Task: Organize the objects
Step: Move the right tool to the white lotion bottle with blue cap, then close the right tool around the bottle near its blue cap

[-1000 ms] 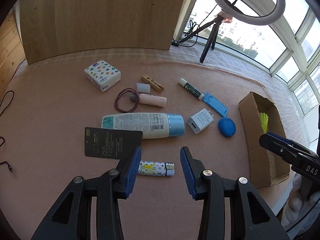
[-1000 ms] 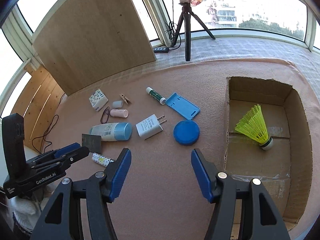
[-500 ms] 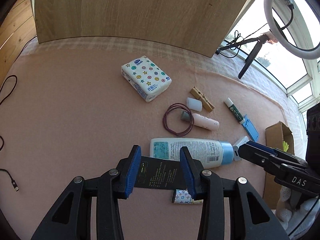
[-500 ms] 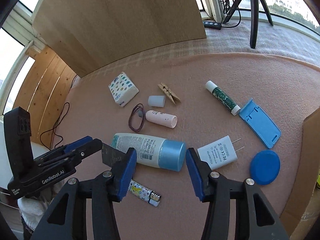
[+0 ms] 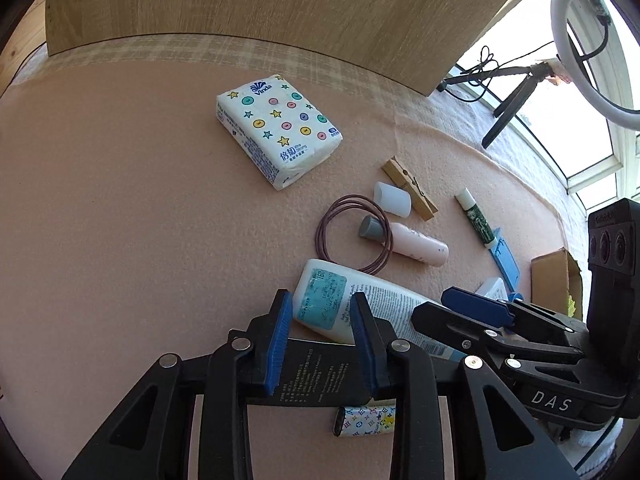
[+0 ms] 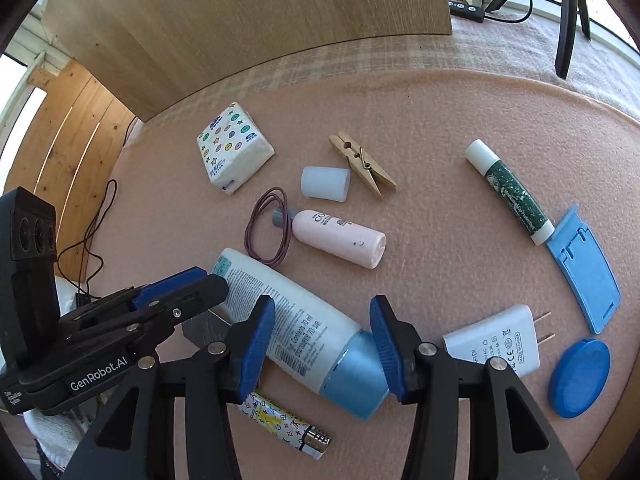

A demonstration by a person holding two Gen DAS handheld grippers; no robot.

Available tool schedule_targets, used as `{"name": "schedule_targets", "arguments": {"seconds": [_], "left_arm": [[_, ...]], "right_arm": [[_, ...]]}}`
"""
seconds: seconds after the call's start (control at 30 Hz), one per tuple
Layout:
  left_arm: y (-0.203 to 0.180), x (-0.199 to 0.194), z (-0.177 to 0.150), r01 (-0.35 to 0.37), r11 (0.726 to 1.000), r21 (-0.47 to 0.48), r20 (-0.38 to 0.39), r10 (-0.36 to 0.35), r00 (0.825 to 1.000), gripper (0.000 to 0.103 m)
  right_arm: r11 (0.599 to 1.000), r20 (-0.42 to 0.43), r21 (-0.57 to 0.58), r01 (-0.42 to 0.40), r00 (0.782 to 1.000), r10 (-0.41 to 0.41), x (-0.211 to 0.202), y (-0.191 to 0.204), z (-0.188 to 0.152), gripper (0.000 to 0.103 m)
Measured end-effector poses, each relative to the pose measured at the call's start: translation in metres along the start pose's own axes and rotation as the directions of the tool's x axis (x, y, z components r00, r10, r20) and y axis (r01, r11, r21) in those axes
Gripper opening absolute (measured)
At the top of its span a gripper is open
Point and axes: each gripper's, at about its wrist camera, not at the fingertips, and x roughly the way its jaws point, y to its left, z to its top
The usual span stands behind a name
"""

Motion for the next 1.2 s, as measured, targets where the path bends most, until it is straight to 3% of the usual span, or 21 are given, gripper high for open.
{"name": "schedule_targets", "arguments": {"seconds": [0.37,0.57,0.87,1.2], "left_arm": [[-0.052,0.011,-0.012,0.046,0.990,0.133,-0.043,-0.040,0.998,0.028],[-0.092,0.017,-0.030,0.073,0.974,0.216,-0.078,-0.057,0.995,0.026],[-0.118,0.009,-0.085,0.128,0.959,0.255,-0.113,-0.102,0.988,0.025],[-0.133,-0.007,-0.140,0.119,0.940,0.320,-0.115,-0.086,0.990,0.025]], "right_arm": [[0.999,-0.018,-0.030,-0.013,1.000,0.013,-0.008,-0.003,-0.034,0.040],[0.999,-0.011,0.013,-0.033,0.999,0.033,-0.019,-0.018,-0.062,0.037],[0.997,0.000,0.064,-0.051,0.999,0.051,-0.040,-0.041,-0.113,0.036],[0.994,0.019,0.098,-0.051,0.999,0.049,-0.057,-0.042,-0.175,0.036]]}}
